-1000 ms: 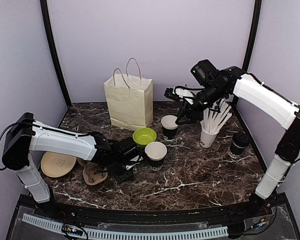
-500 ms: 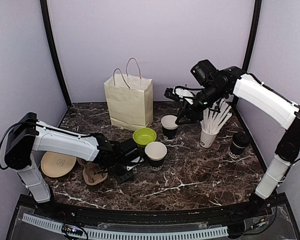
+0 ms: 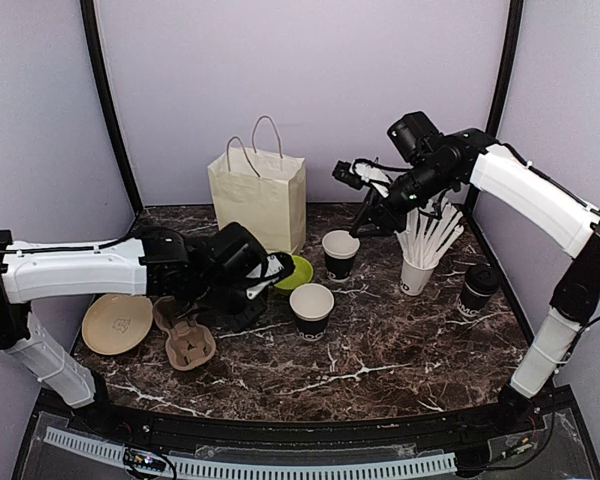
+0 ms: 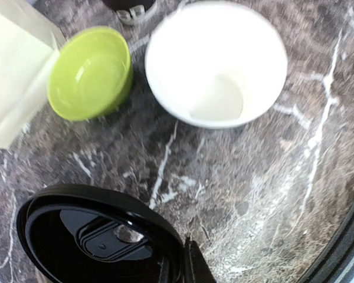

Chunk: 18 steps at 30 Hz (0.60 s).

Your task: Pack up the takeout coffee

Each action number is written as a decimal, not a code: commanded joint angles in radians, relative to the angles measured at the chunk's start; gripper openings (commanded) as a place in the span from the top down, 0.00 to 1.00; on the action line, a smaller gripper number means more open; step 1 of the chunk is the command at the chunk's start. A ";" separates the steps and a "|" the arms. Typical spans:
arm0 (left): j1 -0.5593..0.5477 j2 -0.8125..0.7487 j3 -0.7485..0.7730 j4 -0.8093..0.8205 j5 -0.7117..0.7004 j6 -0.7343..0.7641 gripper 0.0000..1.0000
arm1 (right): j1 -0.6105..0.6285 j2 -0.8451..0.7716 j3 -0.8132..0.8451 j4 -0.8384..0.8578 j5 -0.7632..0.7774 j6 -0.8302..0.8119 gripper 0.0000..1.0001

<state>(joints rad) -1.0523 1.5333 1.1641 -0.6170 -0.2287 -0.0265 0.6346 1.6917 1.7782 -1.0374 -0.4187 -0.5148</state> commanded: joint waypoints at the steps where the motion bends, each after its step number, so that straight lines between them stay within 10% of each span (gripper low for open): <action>1: -0.002 -0.147 0.090 0.073 0.006 0.075 0.90 | -0.084 0.000 0.071 0.147 -0.112 0.154 0.63; 11: 0.123 -0.261 0.097 0.653 0.436 0.061 0.89 | -0.205 0.017 -0.031 0.522 -0.719 0.625 0.35; 18: 0.188 -0.252 -0.007 1.009 0.669 -0.072 0.89 | -0.194 -0.011 -0.439 1.828 -0.887 1.753 0.16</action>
<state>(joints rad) -0.8787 1.2781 1.1995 0.1375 0.2592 -0.0204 0.4309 1.6878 1.4719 -0.0875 -1.1587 0.4896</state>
